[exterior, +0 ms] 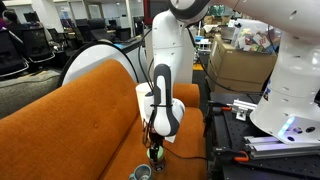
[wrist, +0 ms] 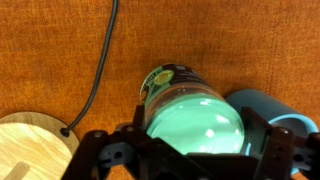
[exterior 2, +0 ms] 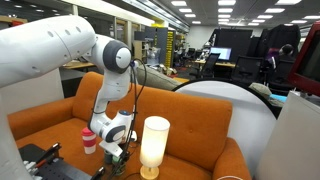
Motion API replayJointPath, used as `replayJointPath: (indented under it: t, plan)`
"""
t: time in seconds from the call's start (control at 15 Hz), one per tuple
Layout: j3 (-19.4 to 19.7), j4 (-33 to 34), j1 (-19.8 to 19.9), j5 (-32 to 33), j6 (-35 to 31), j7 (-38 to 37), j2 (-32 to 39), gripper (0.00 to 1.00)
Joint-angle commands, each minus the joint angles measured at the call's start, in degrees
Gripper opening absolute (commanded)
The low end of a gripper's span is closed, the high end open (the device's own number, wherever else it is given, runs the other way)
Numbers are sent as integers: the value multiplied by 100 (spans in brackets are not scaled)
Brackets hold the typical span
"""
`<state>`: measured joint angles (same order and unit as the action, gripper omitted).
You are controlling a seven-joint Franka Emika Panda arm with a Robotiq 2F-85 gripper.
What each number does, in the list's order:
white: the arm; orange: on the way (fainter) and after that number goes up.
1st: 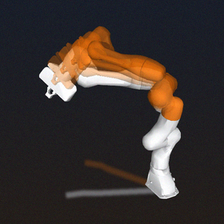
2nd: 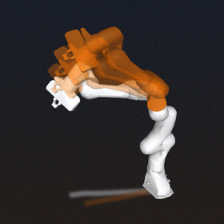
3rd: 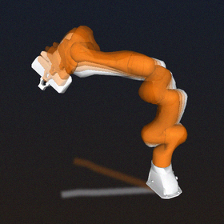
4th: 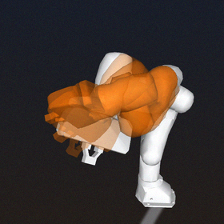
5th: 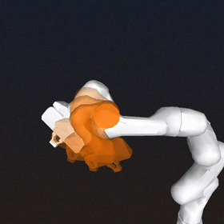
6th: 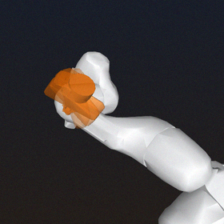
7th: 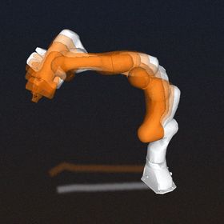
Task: Place the green lid on the couch
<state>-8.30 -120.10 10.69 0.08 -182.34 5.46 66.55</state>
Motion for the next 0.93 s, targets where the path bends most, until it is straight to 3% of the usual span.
replayJointPath:
  t: [0.0, 0.87]
  plan:
    - [-2, -225, 58, 99, -174, -16, -134, 68]
    - [-68, -440, 121, 278, -114, 57, -311, 68]
